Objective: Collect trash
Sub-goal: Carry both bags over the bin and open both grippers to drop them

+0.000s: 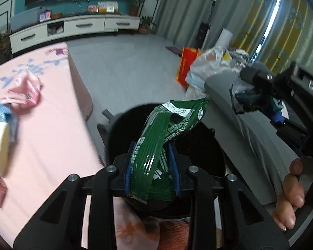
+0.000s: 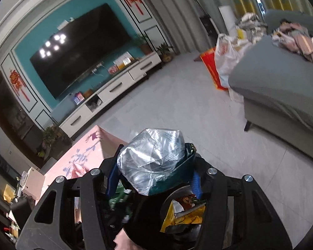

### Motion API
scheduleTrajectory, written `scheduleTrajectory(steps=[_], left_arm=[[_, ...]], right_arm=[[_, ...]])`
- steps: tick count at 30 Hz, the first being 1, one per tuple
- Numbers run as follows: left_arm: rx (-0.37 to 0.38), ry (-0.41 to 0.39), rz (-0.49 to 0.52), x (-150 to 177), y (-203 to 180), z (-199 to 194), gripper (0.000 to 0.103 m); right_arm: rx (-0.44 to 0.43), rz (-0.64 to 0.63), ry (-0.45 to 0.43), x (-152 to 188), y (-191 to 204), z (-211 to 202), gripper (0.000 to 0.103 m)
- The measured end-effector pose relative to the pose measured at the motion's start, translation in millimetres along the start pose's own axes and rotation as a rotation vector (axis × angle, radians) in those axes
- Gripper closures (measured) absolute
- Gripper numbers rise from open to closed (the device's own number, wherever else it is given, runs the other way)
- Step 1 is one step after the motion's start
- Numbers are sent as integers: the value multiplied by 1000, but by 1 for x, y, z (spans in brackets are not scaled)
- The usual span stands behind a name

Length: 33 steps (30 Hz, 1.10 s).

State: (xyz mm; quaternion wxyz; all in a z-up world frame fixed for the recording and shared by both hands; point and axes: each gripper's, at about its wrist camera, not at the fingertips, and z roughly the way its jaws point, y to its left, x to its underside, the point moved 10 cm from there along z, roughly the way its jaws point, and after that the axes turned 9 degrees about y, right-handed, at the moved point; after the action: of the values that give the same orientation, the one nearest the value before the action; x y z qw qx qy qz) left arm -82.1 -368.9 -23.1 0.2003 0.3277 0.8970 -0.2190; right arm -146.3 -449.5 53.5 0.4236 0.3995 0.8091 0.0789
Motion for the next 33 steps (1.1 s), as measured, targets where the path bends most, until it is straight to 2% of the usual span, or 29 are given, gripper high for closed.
scheduleTrajectory(steps=[6, 13, 16, 18, 20, 22, 24, 28, 31, 33], left_arm=[[-15, 77, -8, 11, -4, 32, 72], [-30, 125, 17, 23, -15, 49, 71], [-17, 145, 19, 25, -18, 54, 70], [-23, 145, 29, 25, -20, 53, 65], [-28, 139, 35, 24, -20, 51, 51], [-34, 128, 39, 23, -19, 46, 40], [-44, 116, 47, 22, -18, 40, 35], [-79, 74, 54, 20, -13, 24, 13], [-116, 33, 49, 15, -3, 7, 5], [-156, -8, 34, 9, 15, -12, 5]], right_arm=[[71, 29, 84, 8, -19, 27, 48], [145, 21, 157, 20, -31, 51, 48], [157, 12, 175, 23, -33, 55, 44], [158, 15, 171, 21, -34, 54, 38], [159, 20, 165, 21, -35, 52, 30], [162, 16, 160, 20, -36, 50, 26], [164, 10, 152, 18, -35, 49, 19], [162, -9, 119, 14, -29, 44, 10], [166, -26, 91, 10, -24, 40, 5], [174, -38, 72, 9, -21, 38, 3]])
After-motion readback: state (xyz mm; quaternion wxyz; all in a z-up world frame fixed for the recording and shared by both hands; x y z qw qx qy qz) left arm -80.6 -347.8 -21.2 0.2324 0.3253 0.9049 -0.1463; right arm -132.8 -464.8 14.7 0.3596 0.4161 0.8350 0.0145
